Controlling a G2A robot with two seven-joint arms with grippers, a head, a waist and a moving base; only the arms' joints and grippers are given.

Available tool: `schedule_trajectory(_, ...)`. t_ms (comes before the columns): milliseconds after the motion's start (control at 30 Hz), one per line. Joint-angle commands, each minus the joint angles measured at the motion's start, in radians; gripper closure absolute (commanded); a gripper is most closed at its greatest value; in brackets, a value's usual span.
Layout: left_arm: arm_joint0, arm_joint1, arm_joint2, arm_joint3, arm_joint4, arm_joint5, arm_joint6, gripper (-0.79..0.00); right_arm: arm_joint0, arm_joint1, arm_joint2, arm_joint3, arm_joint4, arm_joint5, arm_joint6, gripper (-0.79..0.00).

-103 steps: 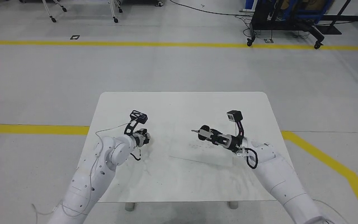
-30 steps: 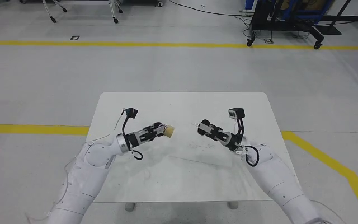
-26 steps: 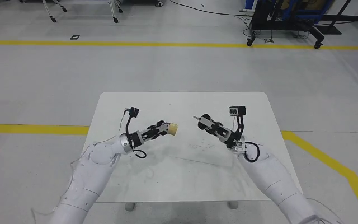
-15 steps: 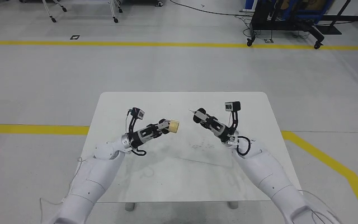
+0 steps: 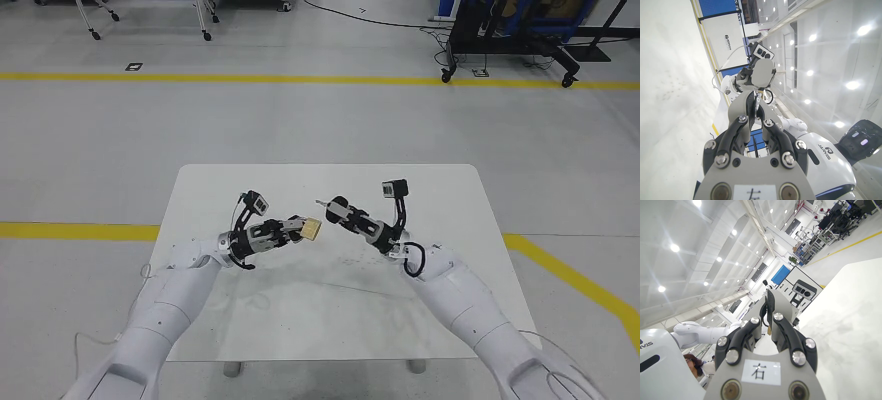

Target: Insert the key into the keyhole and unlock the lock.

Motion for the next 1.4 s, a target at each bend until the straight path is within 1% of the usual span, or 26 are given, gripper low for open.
schedule_trajectory(0,-0.004,-0.002,0.0,0.011,-0.002,0.003,-0.01,0.0,0.005,-0.004,-0.005,0.008,0.002,-0.005,0.005,0.0)
schedule_trajectory(233,-0.018,-0.006,0.0,0.042,0.012,0.01,-0.032,0.0,0.032,-0.014,-0.003,0.037,0.003,-0.001,0.004,0.0)
schedule_trajectory(400,-0.027,-0.006,-0.006,0.049,0.011,0.024,-0.07,0.0,0.045,-0.022,-0.013,0.054,-0.017,0.01,0.016,0.0)
schedule_trajectory(533,-0.033,-0.006,-0.009,0.049,0.024,0.035,-0.074,0.0,0.054,-0.028,-0.025,0.066,-0.033,0.024,0.034,0.0)
schedule_trajectory(667,-0.038,-0.006,-0.011,0.049,0.039,0.051,-0.055,0.0,0.044,-0.029,-0.031,0.044,-0.045,0.007,0.069,0.0)
schedule_trajectory(833,-0.038,-0.005,-0.018,0.031,0.046,0.086,-0.037,0.0,0.018,-0.015,-0.011,0.003,-0.07,0.006,0.111,0.0)
schedule_trajectory(933,-0.036,-0.005,-0.022,0.021,0.051,0.102,-0.022,0.0,-0.008,-0.003,0.019,-0.026,-0.068,-0.006,0.109,0.0)
schedule_trajectory(1000,-0.035,-0.004,-0.025,0.017,0.061,0.105,-0.005,0.0,-0.03,0.004,0.041,-0.046,-0.032,-0.017,0.103,0.0)
schedule_trajectory(1333,-0.035,-0.003,-0.027,0.013,0.072,0.1,0.003,0.0,-0.03,0.004,0.041,-0.046,-0.032,-0.017,0.103,0.0)
schedule_trajectory(1367,-0.025,-0.003,-0.024,0.006,0.08,0.117,0.026,0.0,-0.03,0.004,0.041,-0.046,-0.032,-0.017,0.103,0.0)
